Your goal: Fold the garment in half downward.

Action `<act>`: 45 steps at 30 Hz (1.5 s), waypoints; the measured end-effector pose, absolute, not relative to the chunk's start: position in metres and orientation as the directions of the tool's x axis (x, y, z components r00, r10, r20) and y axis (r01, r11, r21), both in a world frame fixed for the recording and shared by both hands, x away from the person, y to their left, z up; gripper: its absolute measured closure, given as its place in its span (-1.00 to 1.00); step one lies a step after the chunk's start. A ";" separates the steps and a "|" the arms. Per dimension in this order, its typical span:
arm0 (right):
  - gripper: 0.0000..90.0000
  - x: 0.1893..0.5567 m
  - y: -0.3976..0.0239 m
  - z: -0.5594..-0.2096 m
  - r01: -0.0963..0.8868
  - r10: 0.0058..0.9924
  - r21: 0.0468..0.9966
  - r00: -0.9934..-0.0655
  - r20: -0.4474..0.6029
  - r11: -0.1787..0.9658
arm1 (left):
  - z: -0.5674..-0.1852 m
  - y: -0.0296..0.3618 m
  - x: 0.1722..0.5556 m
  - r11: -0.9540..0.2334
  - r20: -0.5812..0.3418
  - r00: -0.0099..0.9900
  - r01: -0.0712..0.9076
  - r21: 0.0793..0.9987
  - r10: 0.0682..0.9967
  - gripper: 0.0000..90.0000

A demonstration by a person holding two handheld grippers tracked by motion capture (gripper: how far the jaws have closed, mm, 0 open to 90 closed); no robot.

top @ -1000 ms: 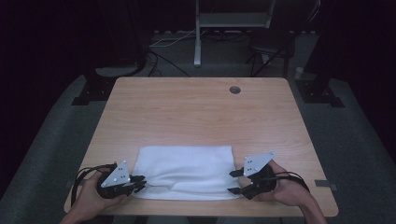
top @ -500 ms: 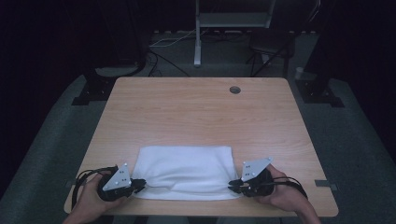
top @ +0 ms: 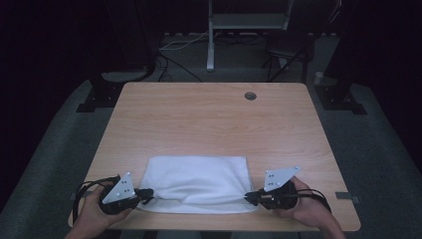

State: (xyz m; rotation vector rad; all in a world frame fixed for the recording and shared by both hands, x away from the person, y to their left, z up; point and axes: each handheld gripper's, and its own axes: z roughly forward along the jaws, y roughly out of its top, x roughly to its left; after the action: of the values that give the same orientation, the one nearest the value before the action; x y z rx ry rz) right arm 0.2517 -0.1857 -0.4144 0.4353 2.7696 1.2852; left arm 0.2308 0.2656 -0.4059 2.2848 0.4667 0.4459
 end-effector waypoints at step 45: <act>0.87 0.243 -0.189 -0.427 0.244 0.236 0.681 -0.966 0.106 0.691 | -0.419 0.269 0.222 -0.720 0.133 0.916 0.202 0.664 0.379 0.95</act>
State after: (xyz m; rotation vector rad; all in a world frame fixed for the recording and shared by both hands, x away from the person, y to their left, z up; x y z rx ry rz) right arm 0.2434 -0.1890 -0.4266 0.4111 2.8984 1.1689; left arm 0.2218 0.2686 -0.4187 2.3910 0.4120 0.3405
